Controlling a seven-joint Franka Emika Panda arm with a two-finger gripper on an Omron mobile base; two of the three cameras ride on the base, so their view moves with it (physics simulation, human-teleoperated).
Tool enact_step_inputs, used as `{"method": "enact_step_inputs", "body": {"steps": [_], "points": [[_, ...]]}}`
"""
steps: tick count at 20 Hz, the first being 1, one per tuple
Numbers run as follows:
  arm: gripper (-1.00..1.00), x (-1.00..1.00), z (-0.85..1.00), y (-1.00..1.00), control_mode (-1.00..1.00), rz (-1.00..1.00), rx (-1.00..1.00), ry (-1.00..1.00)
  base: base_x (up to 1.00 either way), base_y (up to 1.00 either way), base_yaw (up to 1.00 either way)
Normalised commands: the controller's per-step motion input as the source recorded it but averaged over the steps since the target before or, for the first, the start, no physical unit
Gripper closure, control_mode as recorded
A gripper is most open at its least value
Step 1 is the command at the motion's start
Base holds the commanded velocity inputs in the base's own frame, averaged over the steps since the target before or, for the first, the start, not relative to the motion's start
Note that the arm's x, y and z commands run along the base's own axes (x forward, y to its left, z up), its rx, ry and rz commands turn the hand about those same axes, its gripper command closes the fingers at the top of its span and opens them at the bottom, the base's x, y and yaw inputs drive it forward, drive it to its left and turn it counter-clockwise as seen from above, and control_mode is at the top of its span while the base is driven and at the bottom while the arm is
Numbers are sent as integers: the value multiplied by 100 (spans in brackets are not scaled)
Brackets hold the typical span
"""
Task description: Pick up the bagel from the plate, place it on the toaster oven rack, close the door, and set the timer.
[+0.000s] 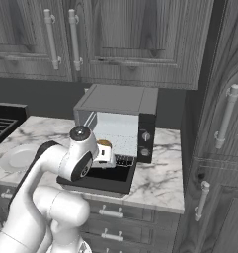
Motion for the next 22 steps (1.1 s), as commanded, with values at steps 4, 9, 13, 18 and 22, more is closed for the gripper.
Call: {"method": "enact_step_inputs", "body": {"steps": [4,9,13,18,22], "points": [[-100,9,-11,1,-100,-5,0,1,0,0,0],[-100,37,-15,2,-100,-4,0,3,0,0,0],[-100,57,-15,4,-100,-2,0,5,0,0,0],[-100,57,-11,1,-100,-1,0,4,0,0,0],[-100,59,-11,0,-100,-1,0,5,0,0,0]]}}
